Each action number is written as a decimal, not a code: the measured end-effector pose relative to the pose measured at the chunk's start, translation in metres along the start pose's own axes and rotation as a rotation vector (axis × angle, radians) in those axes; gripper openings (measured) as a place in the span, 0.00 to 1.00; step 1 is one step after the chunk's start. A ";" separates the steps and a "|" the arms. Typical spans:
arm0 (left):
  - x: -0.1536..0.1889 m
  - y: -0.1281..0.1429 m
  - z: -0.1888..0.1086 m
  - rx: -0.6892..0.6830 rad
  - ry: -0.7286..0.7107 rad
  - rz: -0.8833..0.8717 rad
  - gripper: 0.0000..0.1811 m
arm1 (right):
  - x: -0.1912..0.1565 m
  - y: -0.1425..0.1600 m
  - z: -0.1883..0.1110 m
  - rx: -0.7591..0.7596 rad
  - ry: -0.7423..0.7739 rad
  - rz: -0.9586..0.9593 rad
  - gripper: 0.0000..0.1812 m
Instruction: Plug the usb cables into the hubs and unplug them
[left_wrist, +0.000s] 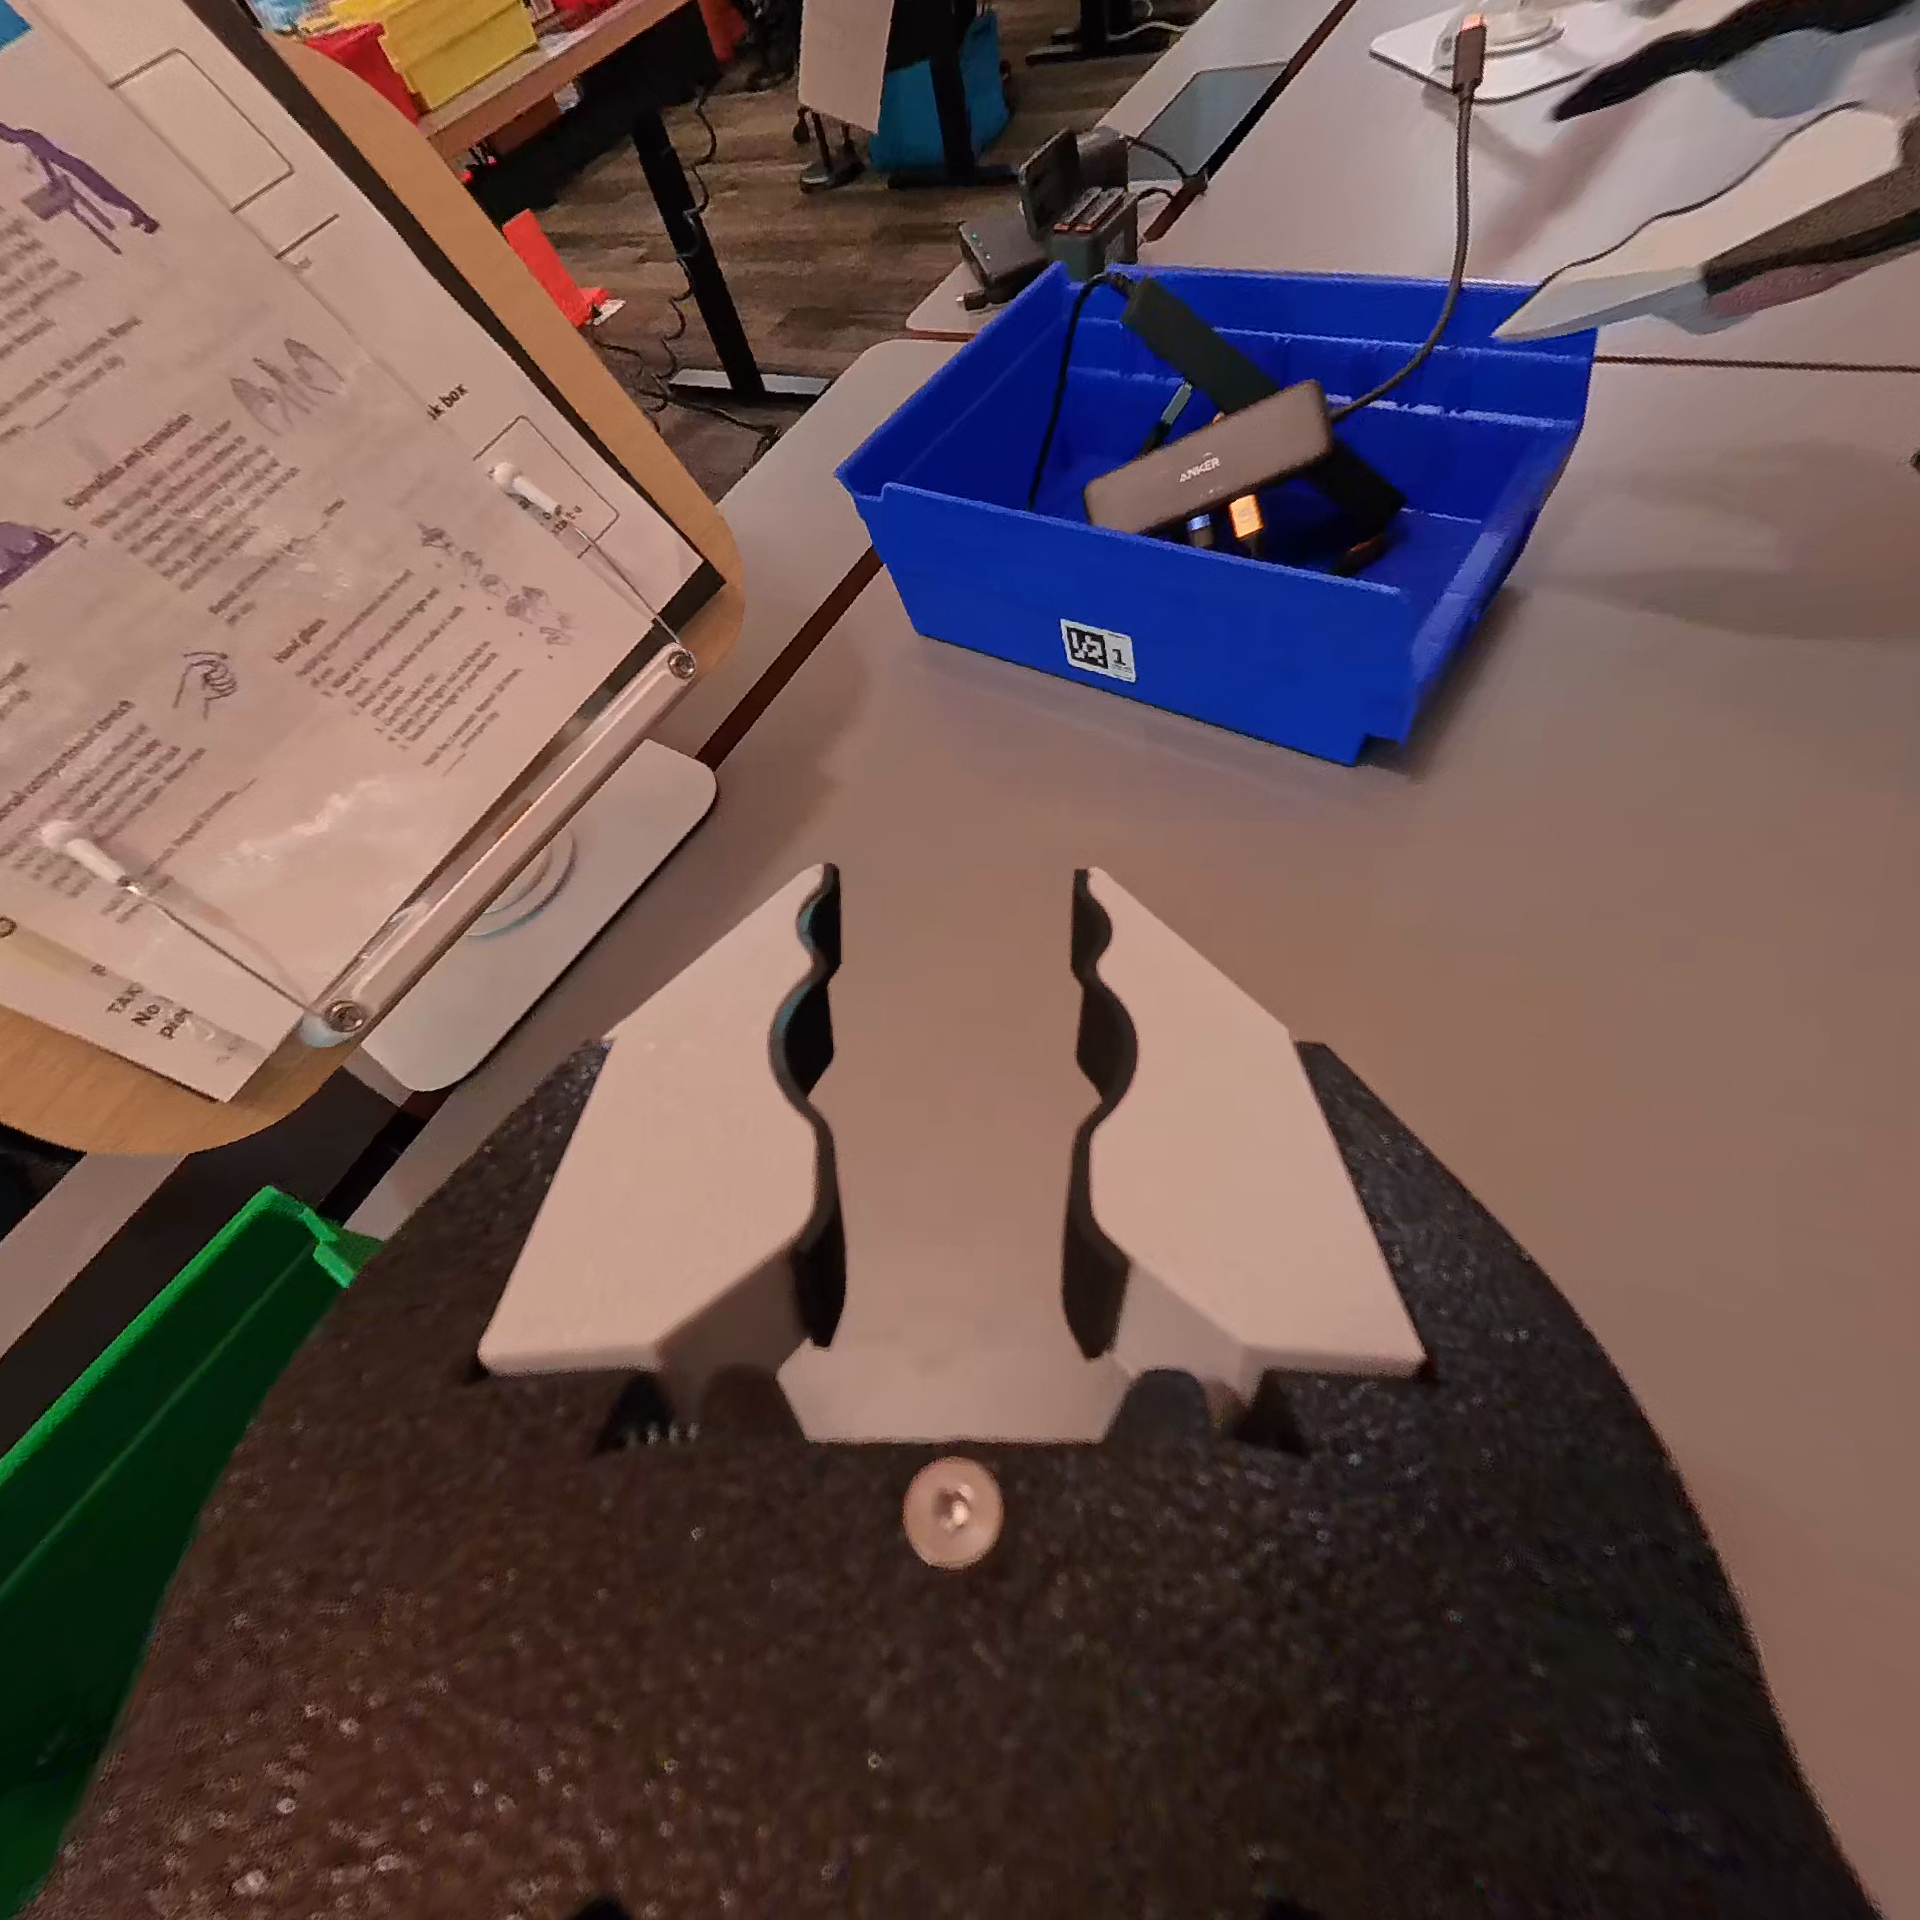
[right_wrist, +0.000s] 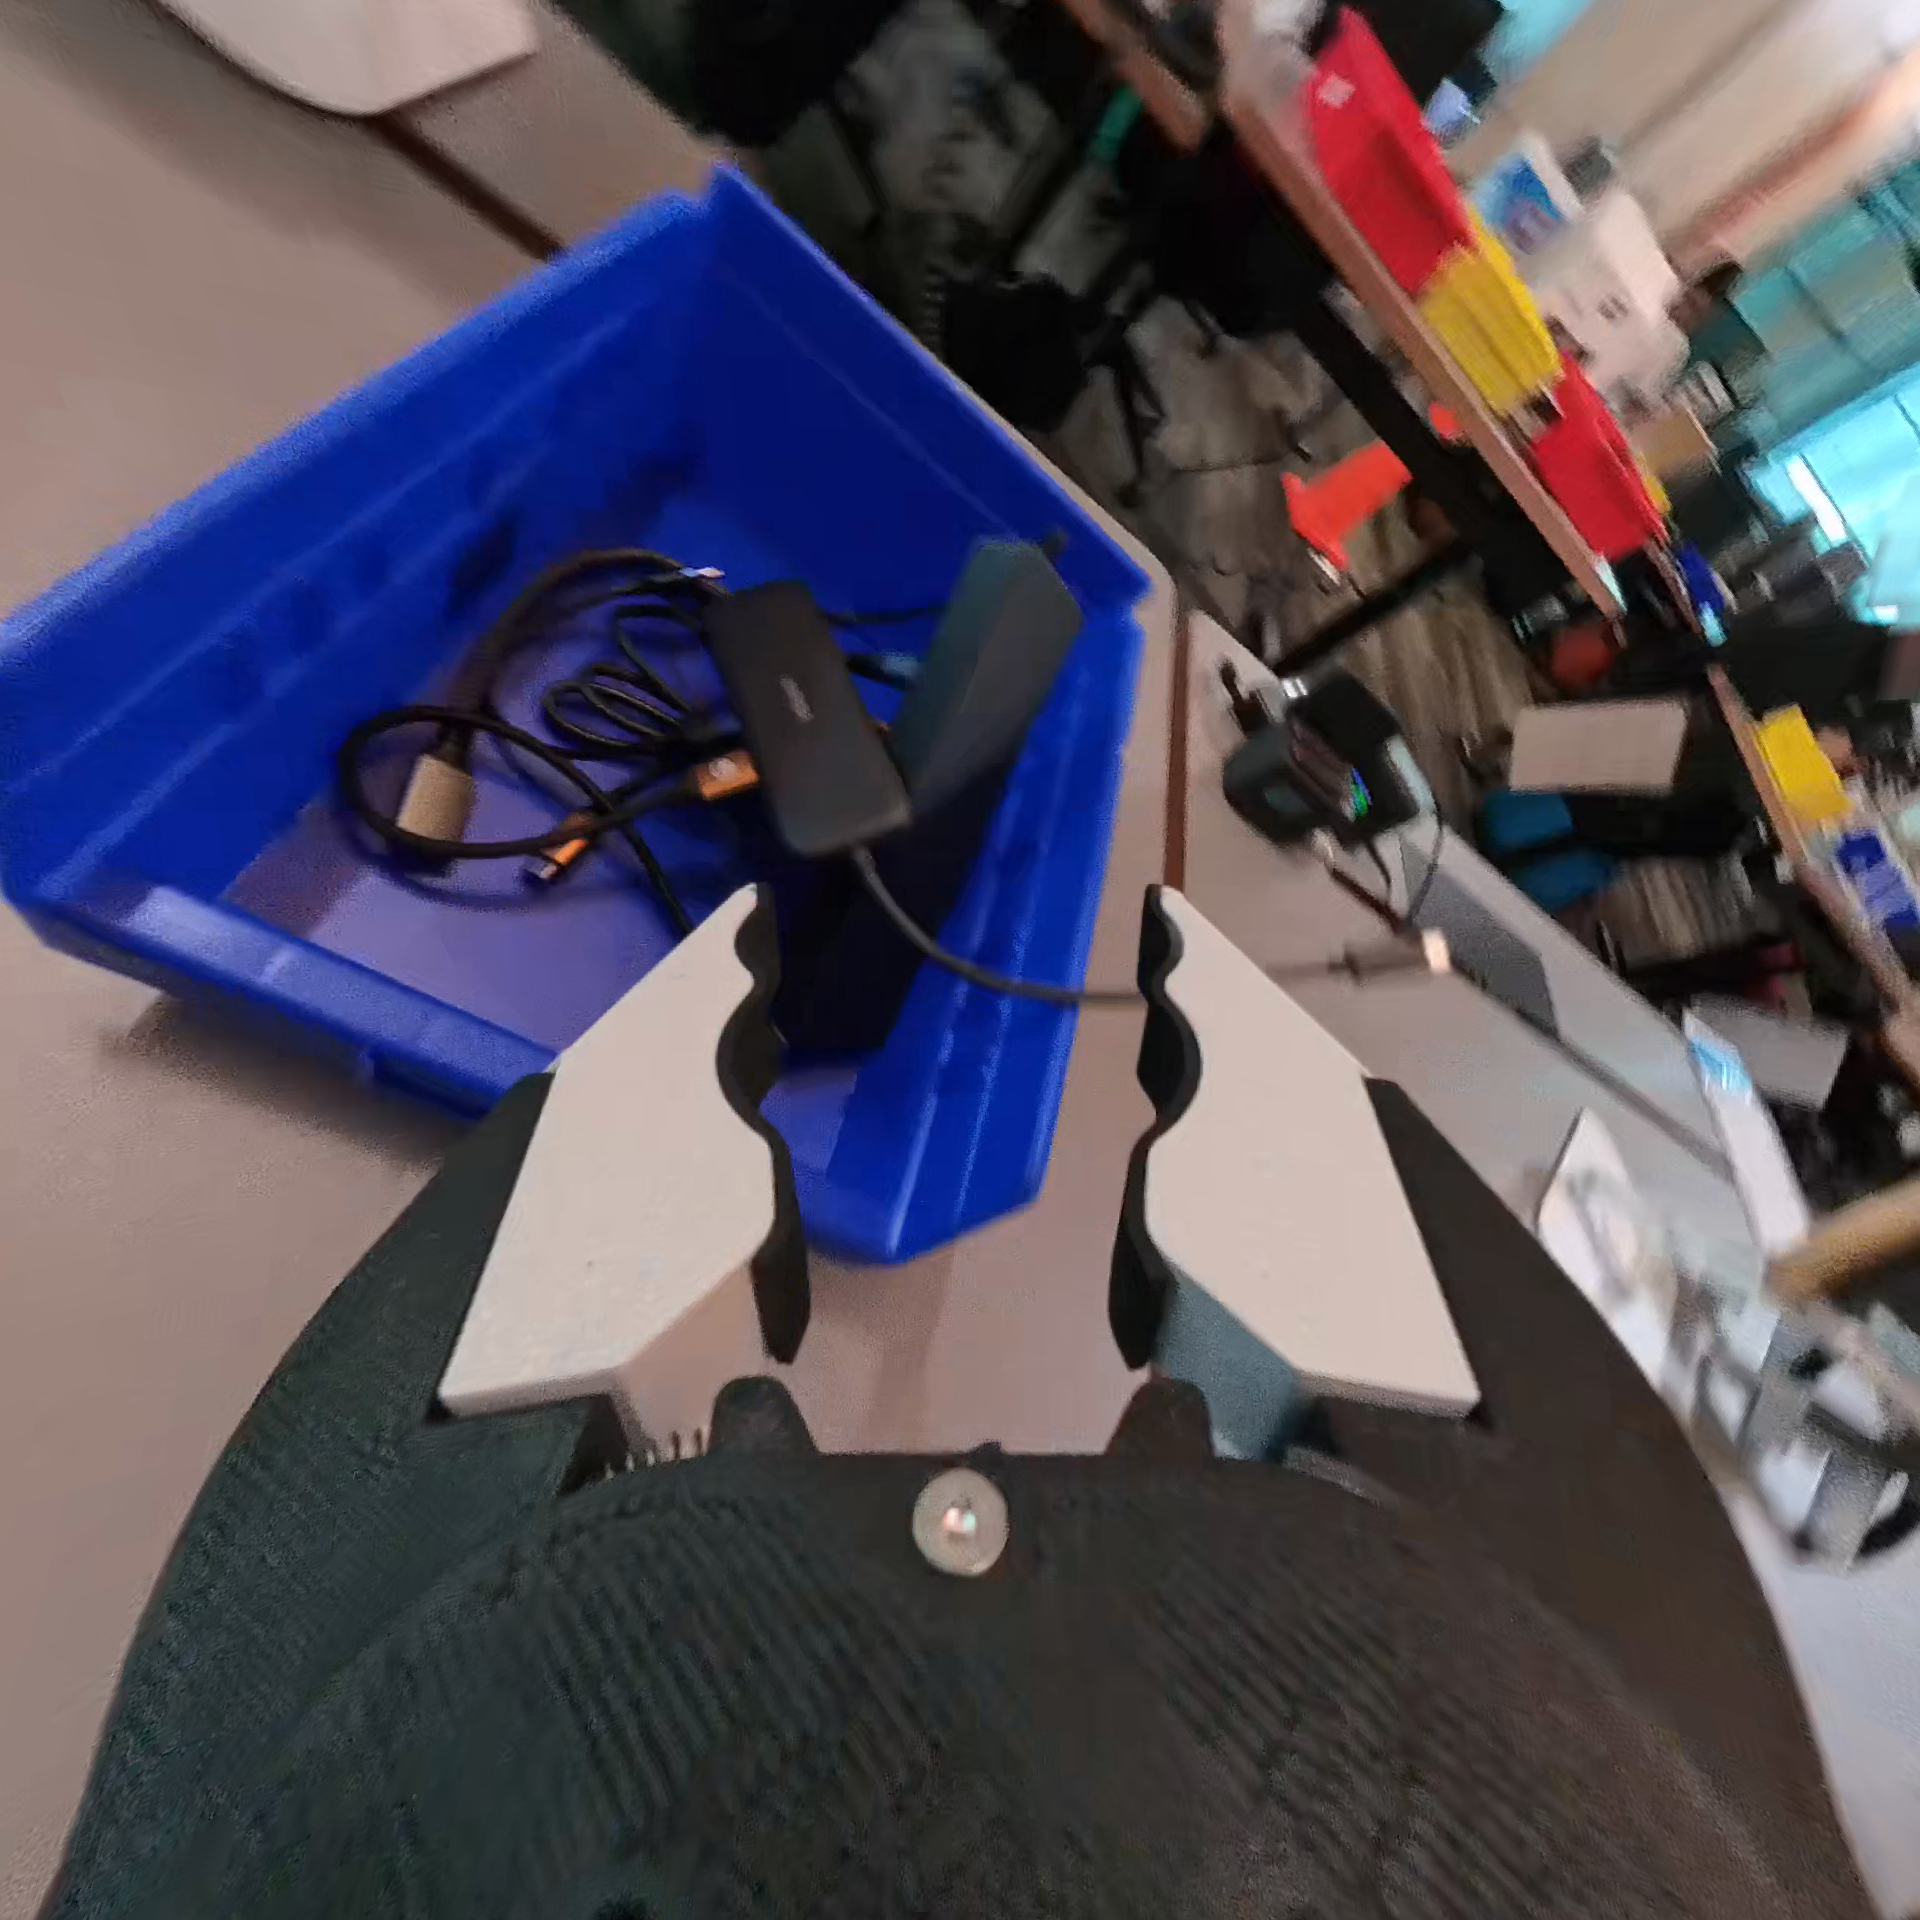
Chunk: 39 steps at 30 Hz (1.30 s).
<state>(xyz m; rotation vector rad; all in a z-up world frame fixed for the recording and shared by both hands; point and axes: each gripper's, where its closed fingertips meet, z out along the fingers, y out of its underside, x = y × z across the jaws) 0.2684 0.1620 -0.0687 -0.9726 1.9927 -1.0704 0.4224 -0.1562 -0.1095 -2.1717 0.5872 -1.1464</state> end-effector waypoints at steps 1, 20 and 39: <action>0.002 0.000 0.004 -0.006 -0.006 0.004 0.26 | 0.006 0.014 -0.006 -0.009 0.042 0.075 0.38; 0.123 -0.008 0.229 0.030 -0.230 -0.369 0.56 | 0.014 0.061 -0.034 0.142 0.162 0.484 0.41; 0.062 0.107 0.013 0.063 -0.395 -0.292 0.00 | -0.161 -0.133 -0.113 0.505 -0.533 0.379 0.32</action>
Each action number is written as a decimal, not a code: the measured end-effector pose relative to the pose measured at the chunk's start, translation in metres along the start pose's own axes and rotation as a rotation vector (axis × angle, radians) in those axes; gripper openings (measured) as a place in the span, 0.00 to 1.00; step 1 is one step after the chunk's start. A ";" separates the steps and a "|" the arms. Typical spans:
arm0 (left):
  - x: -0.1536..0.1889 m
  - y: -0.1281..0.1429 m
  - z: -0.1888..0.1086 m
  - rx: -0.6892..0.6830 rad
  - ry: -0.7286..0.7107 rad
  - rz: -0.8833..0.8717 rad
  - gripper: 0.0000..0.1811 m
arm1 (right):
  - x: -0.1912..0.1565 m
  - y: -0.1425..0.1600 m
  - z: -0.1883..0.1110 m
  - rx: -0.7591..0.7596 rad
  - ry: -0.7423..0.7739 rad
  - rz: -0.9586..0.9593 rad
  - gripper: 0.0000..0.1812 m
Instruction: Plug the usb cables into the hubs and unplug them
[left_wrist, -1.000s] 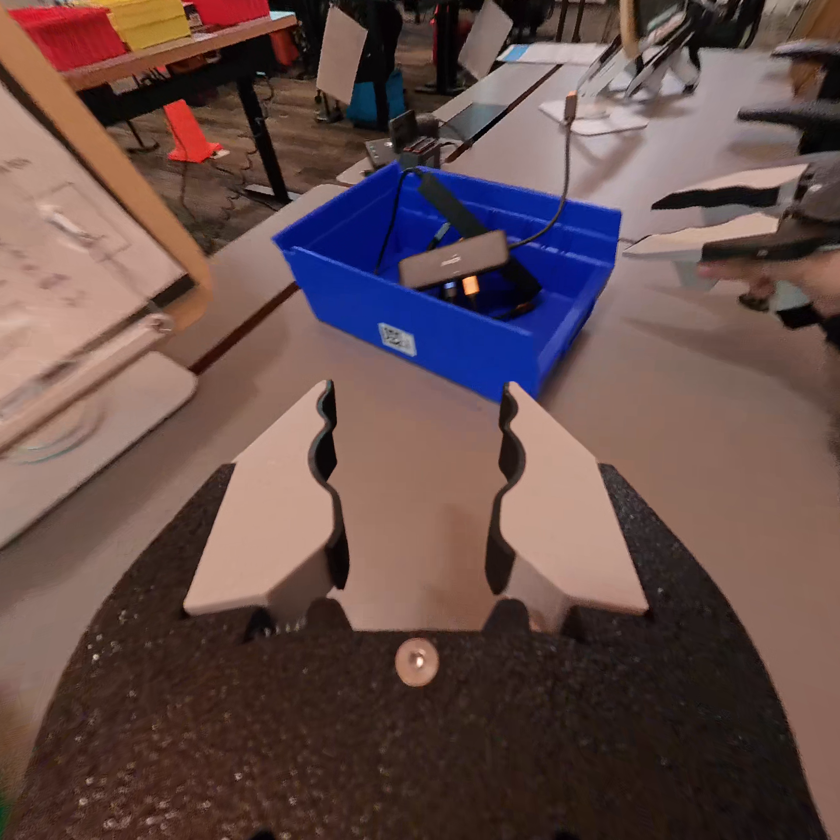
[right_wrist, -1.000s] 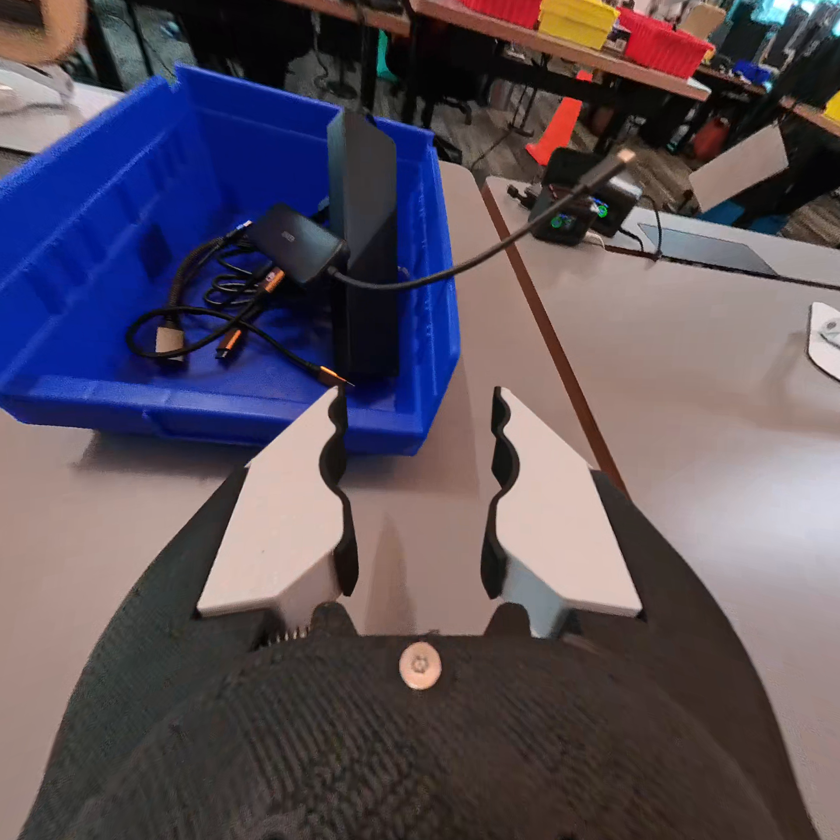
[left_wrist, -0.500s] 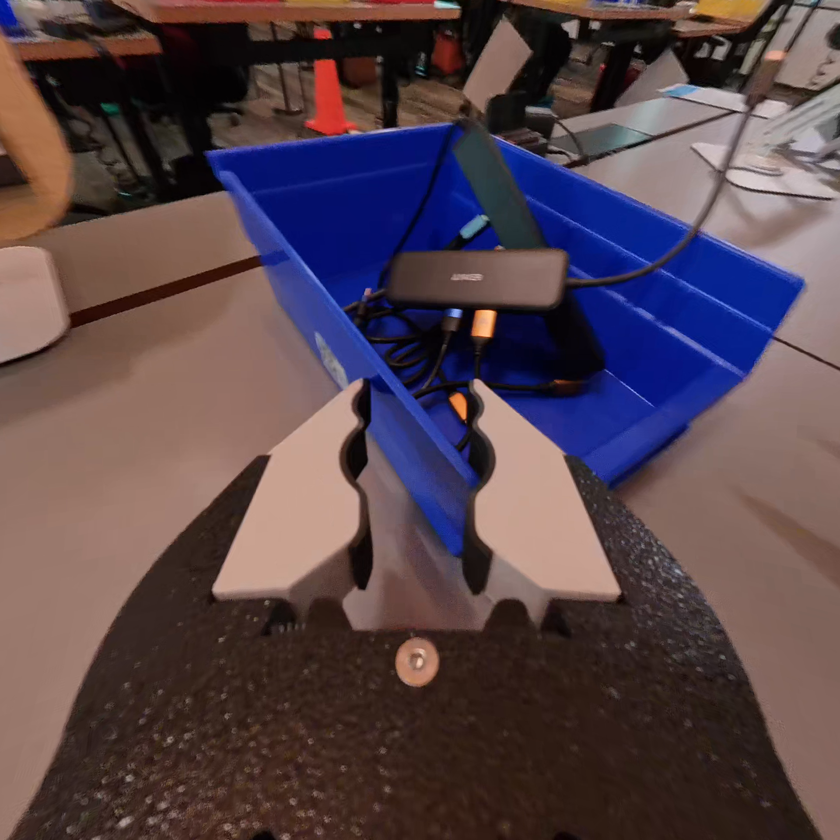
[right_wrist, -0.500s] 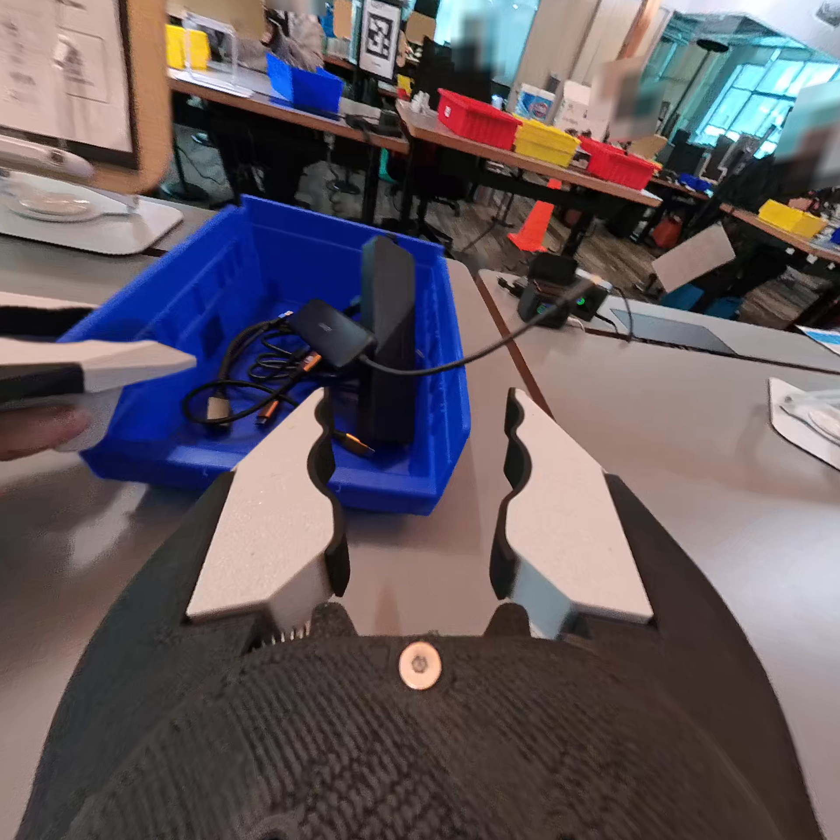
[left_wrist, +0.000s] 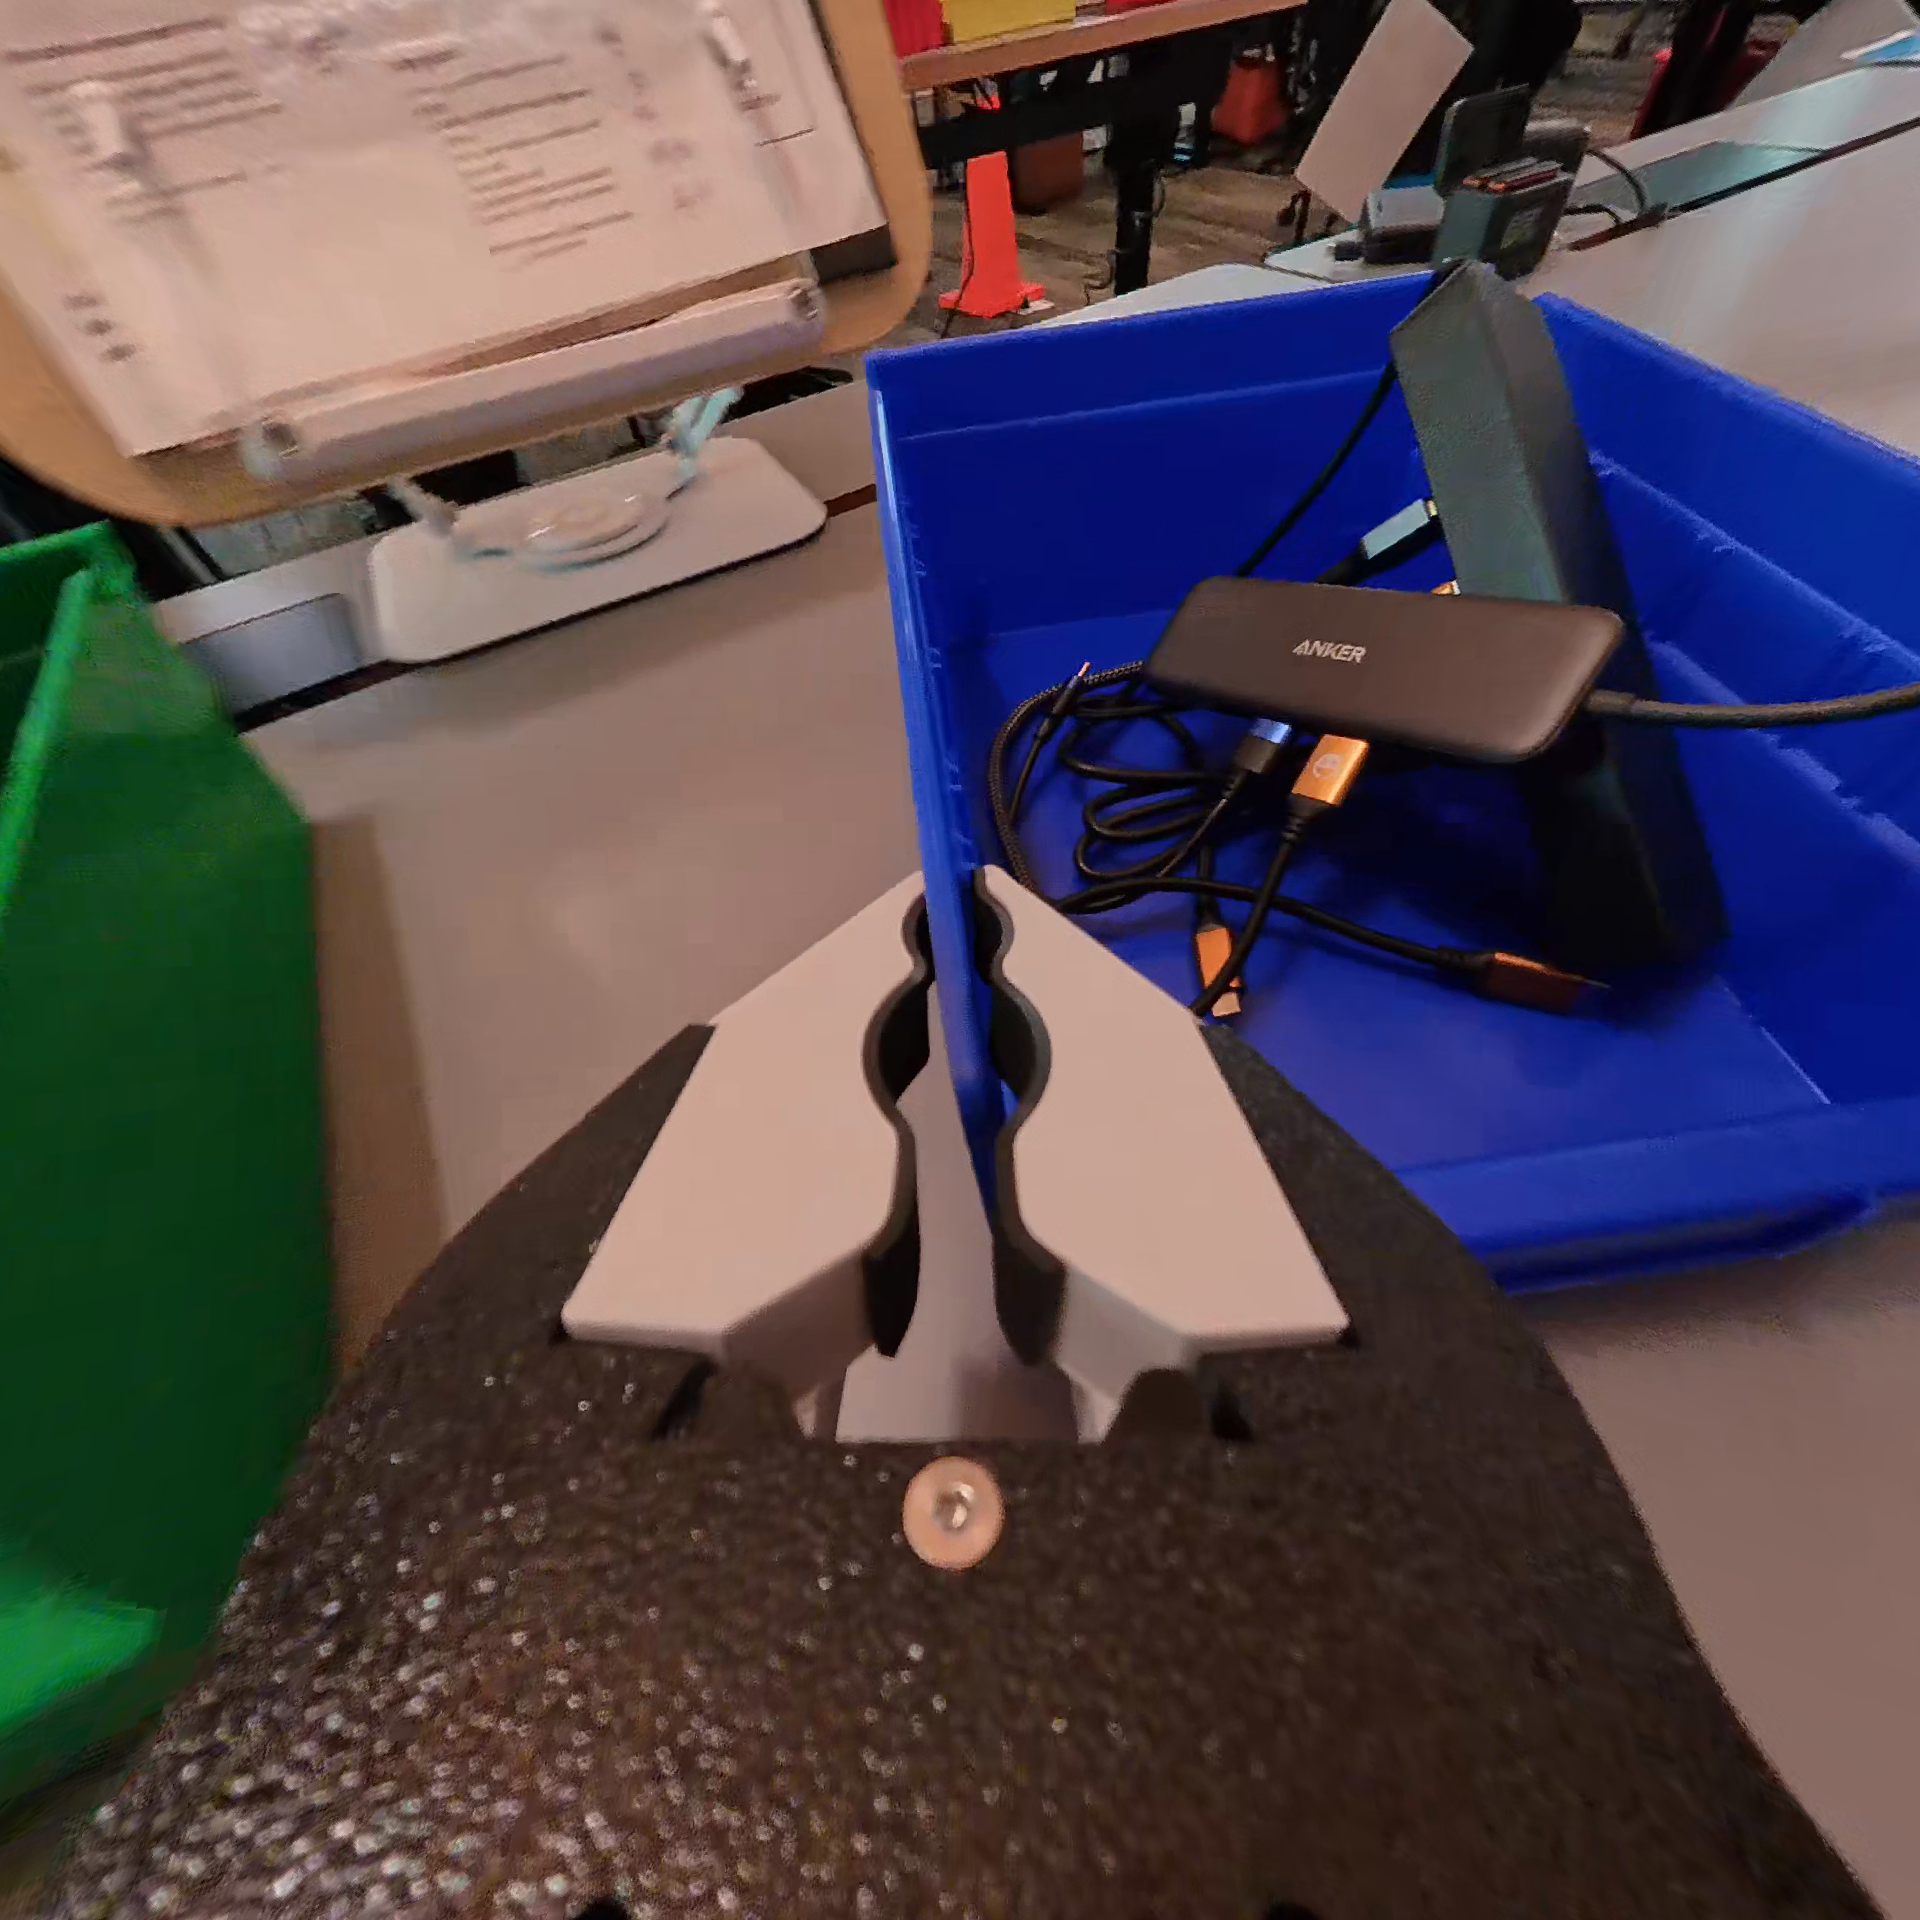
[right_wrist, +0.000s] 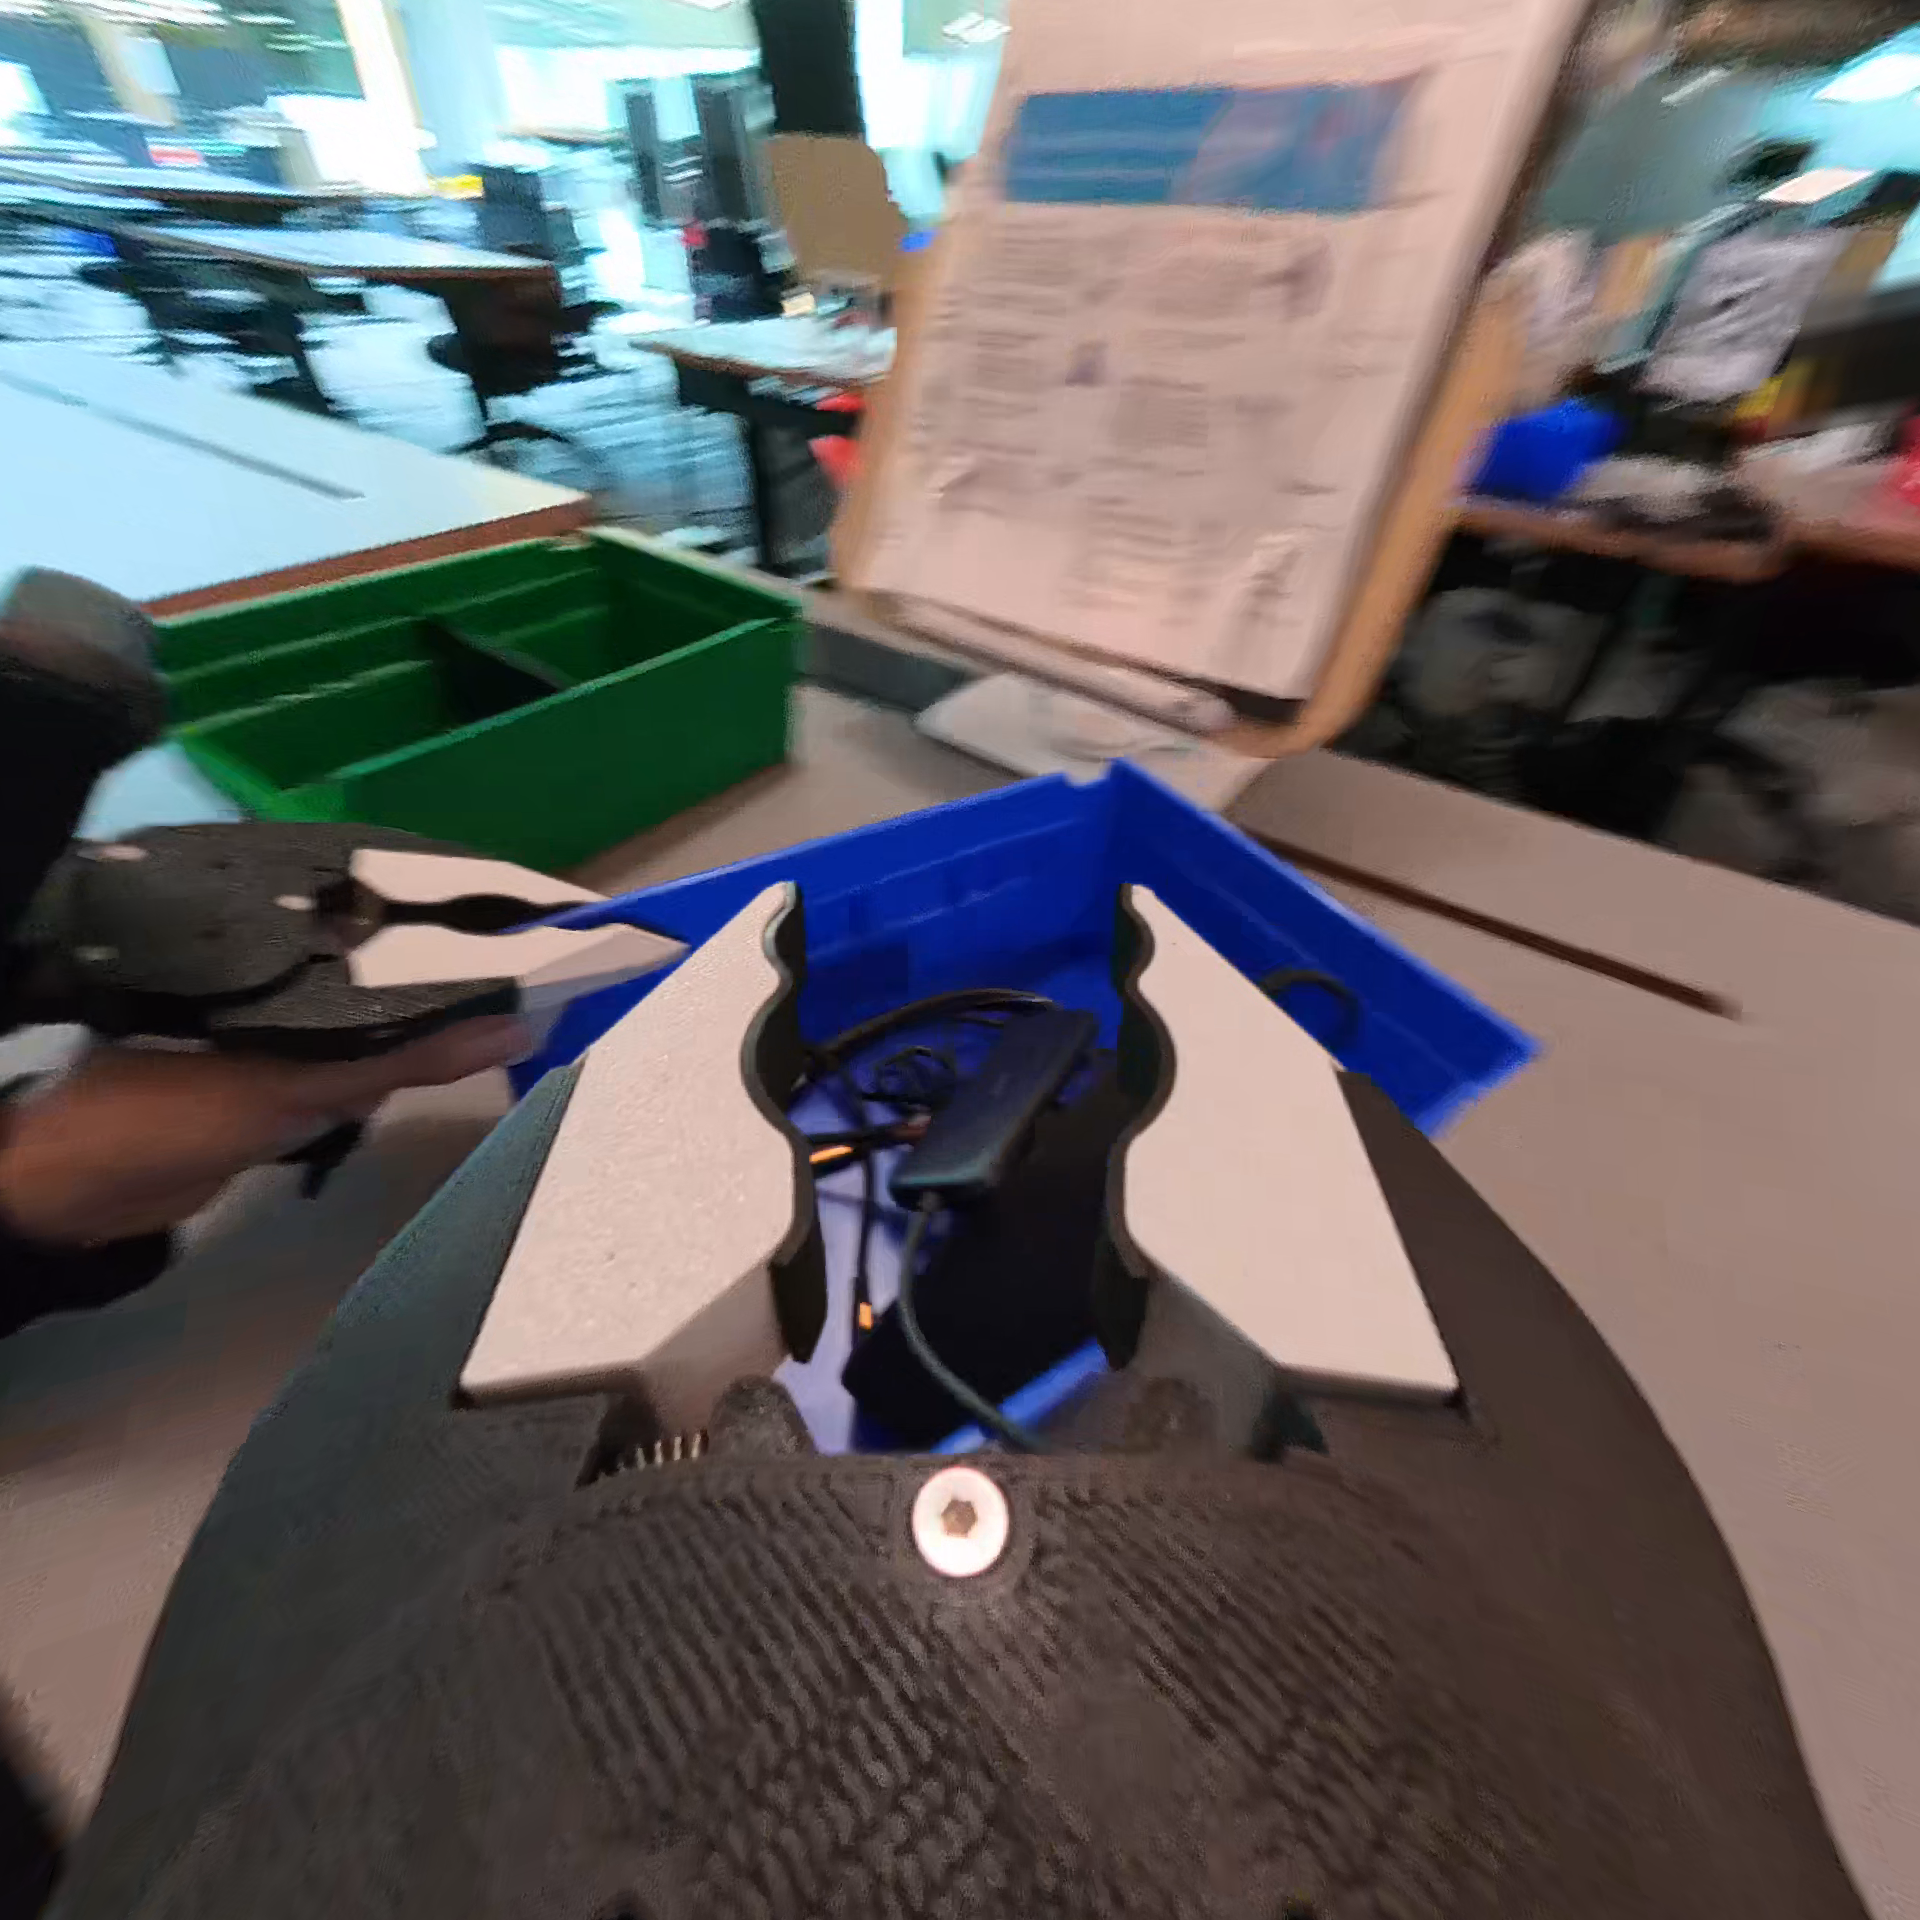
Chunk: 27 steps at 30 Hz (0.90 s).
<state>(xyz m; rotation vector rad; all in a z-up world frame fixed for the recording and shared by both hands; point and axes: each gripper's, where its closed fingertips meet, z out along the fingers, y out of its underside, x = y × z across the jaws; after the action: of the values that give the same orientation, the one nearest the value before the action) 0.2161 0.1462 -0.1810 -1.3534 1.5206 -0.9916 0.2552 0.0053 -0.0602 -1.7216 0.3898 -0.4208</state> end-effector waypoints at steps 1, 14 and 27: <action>-0.009 0.006 -0.014 0.002 -0.009 -0.002 0.00 | -0.021 -0.008 0.013 -0.017 -0.077 0.023 0.33; -0.047 0.023 -0.063 0.056 -0.021 -0.037 0.00 | -0.173 0.009 0.267 -0.584 -0.260 0.281 0.53; -0.050 0.022 -0.067 0.095 -0.004 -0.068 0.01 | -0.200 0.057 0.286 -0.866 -0.131 0.388 0.20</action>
<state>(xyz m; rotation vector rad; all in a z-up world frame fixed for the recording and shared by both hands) 0.1478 0.1992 -0.1756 -1.3462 1.4145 -1.0897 0.2160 0.3357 -0.1790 -2.4131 0.8775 0.1890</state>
